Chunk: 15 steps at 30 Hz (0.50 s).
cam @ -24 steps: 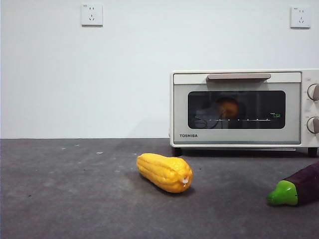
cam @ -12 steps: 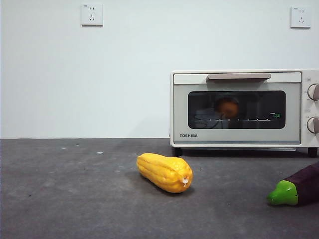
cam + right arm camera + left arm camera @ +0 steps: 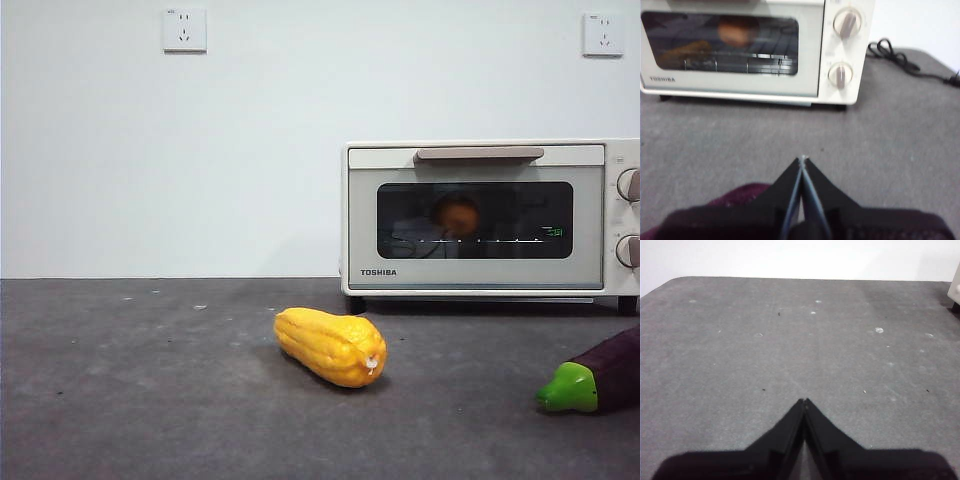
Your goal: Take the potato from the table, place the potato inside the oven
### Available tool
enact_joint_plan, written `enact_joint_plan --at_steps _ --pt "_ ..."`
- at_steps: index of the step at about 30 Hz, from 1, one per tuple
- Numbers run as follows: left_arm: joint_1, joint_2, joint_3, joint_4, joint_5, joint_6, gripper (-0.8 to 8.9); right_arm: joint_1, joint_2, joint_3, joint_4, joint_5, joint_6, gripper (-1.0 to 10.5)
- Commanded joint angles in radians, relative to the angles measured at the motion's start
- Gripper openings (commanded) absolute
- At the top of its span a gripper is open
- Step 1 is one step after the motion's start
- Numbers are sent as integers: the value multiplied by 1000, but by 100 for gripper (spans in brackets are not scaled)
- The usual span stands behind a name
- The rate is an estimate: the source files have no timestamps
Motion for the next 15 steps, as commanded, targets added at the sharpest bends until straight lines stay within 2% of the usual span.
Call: enact_joint_plan --at_steps 1,10,15 --pt "2 0 -10 9 -2 -3 -3 0 -4 -11 5 1 19 1" --pt "2 2 -10 9 -2 -3 -3 0 -24 -11 -11 57 29 1" --pt "2 6 -10 9 -2 -3 -3 0 -24 -11 -10 56 30 1"
